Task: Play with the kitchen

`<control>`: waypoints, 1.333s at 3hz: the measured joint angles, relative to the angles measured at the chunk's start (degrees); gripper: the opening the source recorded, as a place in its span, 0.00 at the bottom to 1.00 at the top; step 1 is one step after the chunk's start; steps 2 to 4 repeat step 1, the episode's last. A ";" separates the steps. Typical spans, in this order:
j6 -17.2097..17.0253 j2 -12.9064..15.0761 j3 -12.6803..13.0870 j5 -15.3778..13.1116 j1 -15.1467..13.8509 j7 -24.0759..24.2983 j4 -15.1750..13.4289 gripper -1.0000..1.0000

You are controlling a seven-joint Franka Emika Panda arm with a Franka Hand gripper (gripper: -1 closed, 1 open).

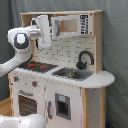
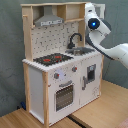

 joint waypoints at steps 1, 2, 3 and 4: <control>0.01 0.19 -0.01 0.04 0.00 0.00 0.27 1.00; 0.01 0.19 -0.01 0.04 0.00 0.00 0.27 1.00; 0.01 0.19 -0.01 0.04 0.00 0.00 0.27 1.00; 0.01 0.19 -0.01 0.04 0.00 0.00 0.27 1.00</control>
